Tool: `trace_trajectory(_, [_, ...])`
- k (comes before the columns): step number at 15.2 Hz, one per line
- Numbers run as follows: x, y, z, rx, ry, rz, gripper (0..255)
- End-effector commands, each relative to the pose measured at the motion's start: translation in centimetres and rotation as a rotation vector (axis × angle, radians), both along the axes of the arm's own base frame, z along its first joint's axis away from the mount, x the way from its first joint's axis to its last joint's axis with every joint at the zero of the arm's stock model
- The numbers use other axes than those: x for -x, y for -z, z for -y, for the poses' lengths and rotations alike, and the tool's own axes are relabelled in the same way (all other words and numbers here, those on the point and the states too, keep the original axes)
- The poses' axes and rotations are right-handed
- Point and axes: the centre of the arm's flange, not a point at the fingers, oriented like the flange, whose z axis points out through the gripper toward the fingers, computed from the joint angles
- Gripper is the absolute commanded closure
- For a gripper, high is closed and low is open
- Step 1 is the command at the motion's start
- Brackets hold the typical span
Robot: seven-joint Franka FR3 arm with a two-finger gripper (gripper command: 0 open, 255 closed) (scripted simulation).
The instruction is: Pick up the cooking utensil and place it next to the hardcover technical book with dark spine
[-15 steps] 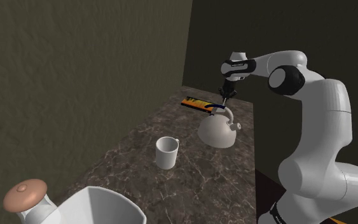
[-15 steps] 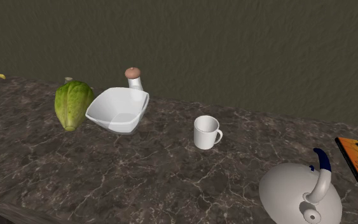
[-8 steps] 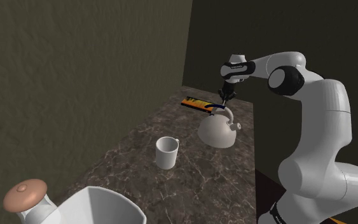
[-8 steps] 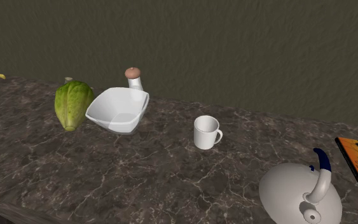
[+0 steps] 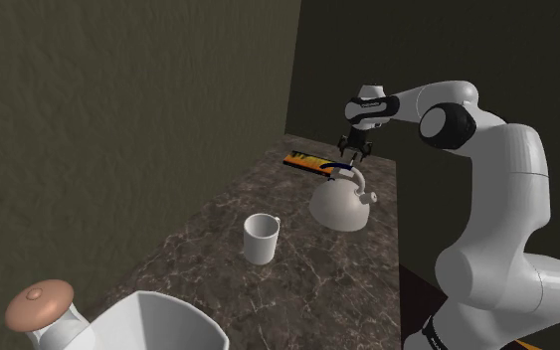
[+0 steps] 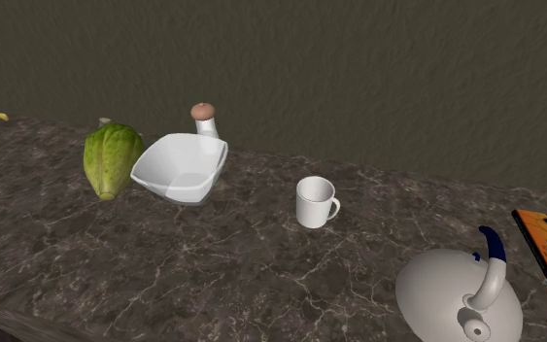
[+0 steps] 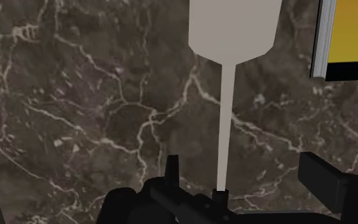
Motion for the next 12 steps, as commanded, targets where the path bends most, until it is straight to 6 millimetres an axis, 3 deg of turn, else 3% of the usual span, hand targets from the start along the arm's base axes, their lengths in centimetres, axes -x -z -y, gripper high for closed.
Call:
trace_trajectory(1, [0.0,-1.3,-0.1,0.0,0.0,0.0,0])
trace_trajectory(4, [0.1,-5.0,-0.3,0.0,0.0,0.0,0])
trace_trajectory(12, [0.1,-5.0,-0.3,0.0,0.0,0.0,0])
